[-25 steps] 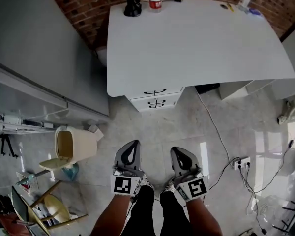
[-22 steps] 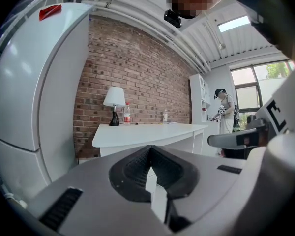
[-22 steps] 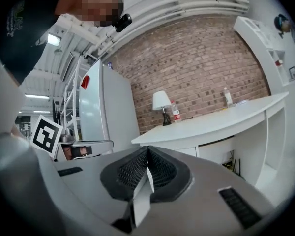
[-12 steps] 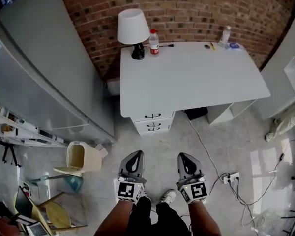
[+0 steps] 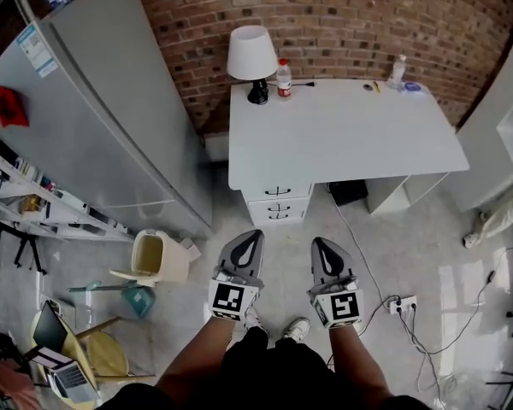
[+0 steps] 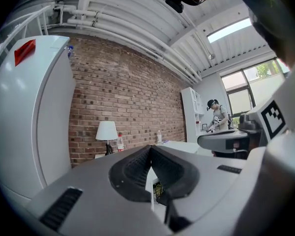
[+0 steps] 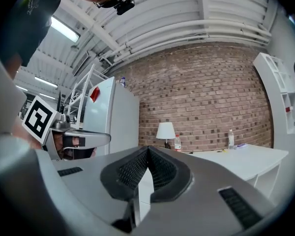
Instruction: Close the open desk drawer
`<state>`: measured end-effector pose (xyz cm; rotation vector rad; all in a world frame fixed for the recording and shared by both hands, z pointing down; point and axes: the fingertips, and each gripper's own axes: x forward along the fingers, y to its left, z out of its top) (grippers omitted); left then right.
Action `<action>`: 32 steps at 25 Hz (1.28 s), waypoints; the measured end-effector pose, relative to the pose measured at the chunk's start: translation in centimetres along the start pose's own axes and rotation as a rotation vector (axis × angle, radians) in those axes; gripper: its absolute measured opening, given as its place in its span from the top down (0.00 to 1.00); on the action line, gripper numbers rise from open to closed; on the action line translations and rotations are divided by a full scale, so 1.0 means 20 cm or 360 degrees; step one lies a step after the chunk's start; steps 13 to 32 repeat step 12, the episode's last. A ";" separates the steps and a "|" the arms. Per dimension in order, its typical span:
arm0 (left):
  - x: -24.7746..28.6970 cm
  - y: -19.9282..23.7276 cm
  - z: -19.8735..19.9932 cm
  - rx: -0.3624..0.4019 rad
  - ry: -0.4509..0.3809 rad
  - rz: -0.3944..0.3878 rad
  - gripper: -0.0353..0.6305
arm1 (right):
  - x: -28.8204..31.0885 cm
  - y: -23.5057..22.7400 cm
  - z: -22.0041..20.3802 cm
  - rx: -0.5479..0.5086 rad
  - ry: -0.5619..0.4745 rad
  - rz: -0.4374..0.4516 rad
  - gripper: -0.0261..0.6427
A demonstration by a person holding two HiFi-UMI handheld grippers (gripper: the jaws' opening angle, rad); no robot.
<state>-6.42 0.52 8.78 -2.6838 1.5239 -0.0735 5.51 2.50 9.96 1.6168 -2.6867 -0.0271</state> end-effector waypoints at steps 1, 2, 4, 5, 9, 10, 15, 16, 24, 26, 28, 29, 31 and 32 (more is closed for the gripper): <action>0.00 0.00 0.02 0.0006 -0.0005 -0.0006 0.94 | 0.00 0.01 0.01 0.0004 0.0000 0.0003 0.92; 0.01 -0.01 0.03 0.0010 -0.0011 -0.0011 0.94 | 0.01 0.01 0.01 0.0009 -0.0004 0.0007 0.92; 0.01 -0.02 0.05 0.0013 -0.0025 -0.0022 0.94 | 0.02 0.03 0.03 0.0005 -0.0013 0.0019 0.92; 0.01 -0.03 0.06 0.0012 -0.0029 -0.0027 0.94 | 0.02 0.03 0.04 0.0004 -0.0010 0.0025 0.92; 0.03 -0.06 0.09 0.0010 -0.0037 -0.0044 0.94 | 0.04 0.03 0.07 0.0030 -0.0024 0.0032 0.92; 0.03 -0.06 0.09 0.0010 -0.0037 -0.0046 0.94 | 0.04 0.03 0.08 0.0038 -0.0038 0.0032 0.92; 0.04 -0.07 0.11 0.0010 -0.0040 -0.0049 0.94 | 0.04 0.03 0.09 0.0051 -0.0054 0.0027 0.92; 0.04 -0.07 0.11 0.0010 -0.0040 -0.0049 0.94 | 0.04 0.03 0.09 0.0051 -0.0054 0.0027 0.92; 0.04 -0.07 0.11 0.0010 -0.0040 -0.0049 0.94 | 0.04 0.03 0.09 0.0051 -0.0054 0.0027 0.92; 0.04 -0.07 0.11 0.0010 -0.0040 -0.0049 0.94 | 0.04 0.03 0.09 0.0051 -0.0054 0.0027 0.92; 0.04 -0.07 0.11 0.0010 -0.0040 -0.0049 0.94 | 0.04 0.03 0.09 0.0051 -0.0054 0.0027 0.92; 0.04 -0.07 0.11 0.0010 -0.0040 -0.0049 0.94 | 0.04 0.03 0.09 0.0051 -0.0054 0.0027 0.92; 0.04 -0.07 0.11 0.0010 -0.0040 -0.0049 0.94 | 0.04 0.03 0.09 0.0051 -0.0054 0.0027 0.92; 0.04 -0.07 0.11 0.0010 -0.0040 -0.0049 0.94 | 0.04 0.03 0.09 0.0051 -0.0054 0.0027 0.92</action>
